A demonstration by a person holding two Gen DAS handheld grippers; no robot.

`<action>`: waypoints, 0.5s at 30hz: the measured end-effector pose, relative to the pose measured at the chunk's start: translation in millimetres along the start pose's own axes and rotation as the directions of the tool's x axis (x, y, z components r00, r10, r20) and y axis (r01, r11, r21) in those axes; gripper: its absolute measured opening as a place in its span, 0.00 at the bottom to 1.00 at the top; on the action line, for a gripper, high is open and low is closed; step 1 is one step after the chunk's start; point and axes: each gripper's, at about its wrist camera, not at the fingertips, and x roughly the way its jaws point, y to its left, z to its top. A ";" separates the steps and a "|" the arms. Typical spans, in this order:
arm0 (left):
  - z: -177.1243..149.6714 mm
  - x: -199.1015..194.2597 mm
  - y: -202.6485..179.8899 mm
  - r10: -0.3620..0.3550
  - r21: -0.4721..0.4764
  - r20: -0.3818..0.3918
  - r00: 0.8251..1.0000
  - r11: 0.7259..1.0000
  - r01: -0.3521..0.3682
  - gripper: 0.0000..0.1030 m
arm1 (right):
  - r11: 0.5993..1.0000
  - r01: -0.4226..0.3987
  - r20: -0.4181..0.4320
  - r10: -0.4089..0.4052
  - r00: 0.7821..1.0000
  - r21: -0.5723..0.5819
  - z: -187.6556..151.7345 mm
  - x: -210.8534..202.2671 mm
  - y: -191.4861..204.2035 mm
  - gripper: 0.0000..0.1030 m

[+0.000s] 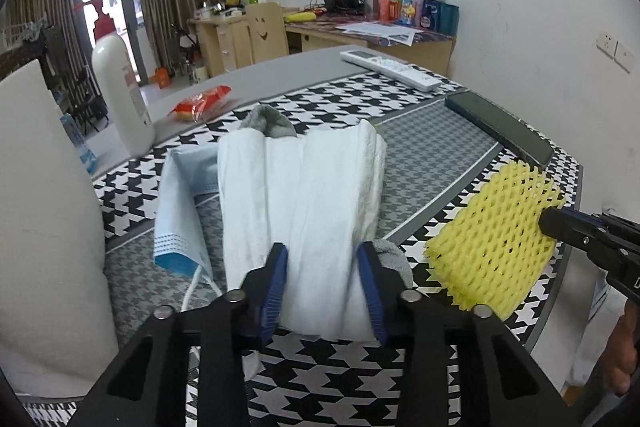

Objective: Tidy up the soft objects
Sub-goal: 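Grasp the folded white paper towel with the left gripper while the right gripper holds the yellow mesh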

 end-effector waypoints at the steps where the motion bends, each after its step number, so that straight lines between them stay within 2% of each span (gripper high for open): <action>1: 0.3 1.1 0.1 -0.005 -0.004 -0.007 1.000 1.000 0.005 0.29 | 1.000 -0.001 0.000 0.001 1.000 -0.001 -0.2 0.7 0.3 0.11; 3: 0.4 1.5 1.0 -0.010 -0.012 -0.011 1.000 1.000 0.010 0.25 | 1.000 -0.006 -0.001 0.006 1.000 -0.002 -0.6 0.8 1.1 0.11; 4: 0.2 0.7 0.9 -0.010 -0.012 -0.008 1.000 1.000 0.010 0.19 | 1.000 -0.007 -0.001 0.007 1.000 -0.002 -0.7 0.8 1.4 0.11; 8: 0.6 -4.3 5.2 -0.024 -0.023 0.004 1.000 0.999 0.024 0.06 | 1.000 -0.009 0.001 0.009 1.000 -0.008 0.2 -0.4 4.5 0.11; 15: 1.1 -31.7 10.0 -0.014 -0.022 0.077 0.997 1.000 0.016 0.05 | 1.000 -0.010 0.015 0.010 1.000 -0.022 3.6 -4.8 12.3 0.11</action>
